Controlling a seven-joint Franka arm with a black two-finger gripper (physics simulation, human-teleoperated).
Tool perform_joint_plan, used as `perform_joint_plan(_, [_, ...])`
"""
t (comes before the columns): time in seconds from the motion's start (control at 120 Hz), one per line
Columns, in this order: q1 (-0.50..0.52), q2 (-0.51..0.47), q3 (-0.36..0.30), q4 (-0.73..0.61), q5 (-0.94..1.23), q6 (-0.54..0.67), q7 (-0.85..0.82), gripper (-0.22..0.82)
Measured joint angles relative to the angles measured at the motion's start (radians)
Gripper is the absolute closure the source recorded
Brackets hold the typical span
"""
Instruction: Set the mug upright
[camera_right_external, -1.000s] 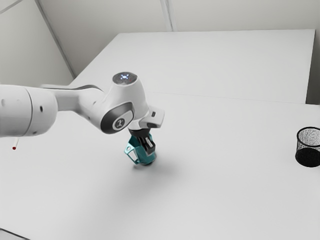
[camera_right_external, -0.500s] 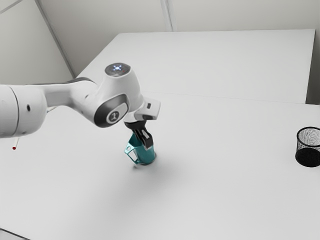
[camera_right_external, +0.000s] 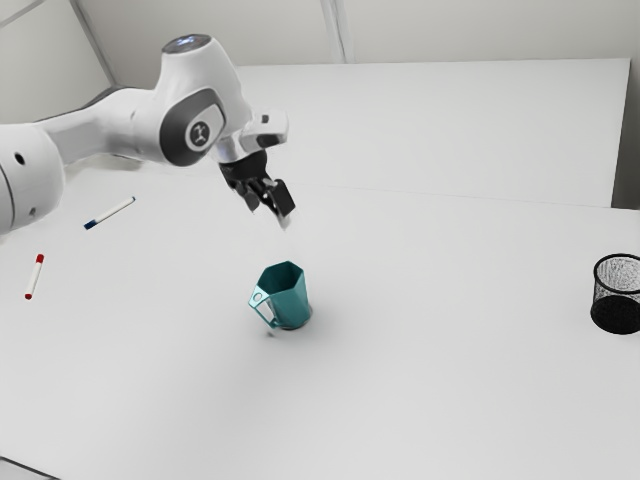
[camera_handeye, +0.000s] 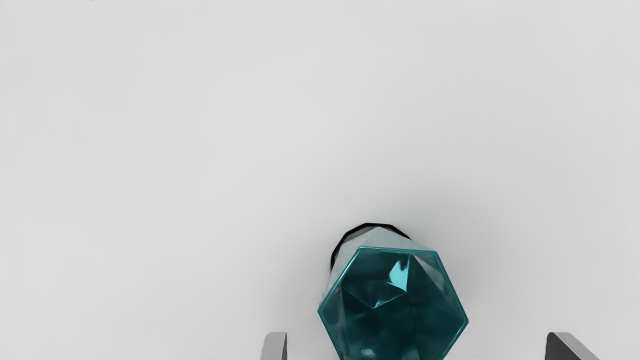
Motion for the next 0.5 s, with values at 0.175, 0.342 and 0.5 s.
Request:
perform_joint_plan(0.175, [-0.004, 0.013, 0.011, 0.183, -0.013, -0.173, 0.001, 0.02])
perform_joint_plan(0.342, [-0.022, 0.039, 0.032, 0.309, -0.009, -0.290, 0.001, 0.01])
perform_joint_plan(0.5, [-0.015, 0.039, 0.059, 0.376, -0.009, -0.380, 0.008, 0.00])
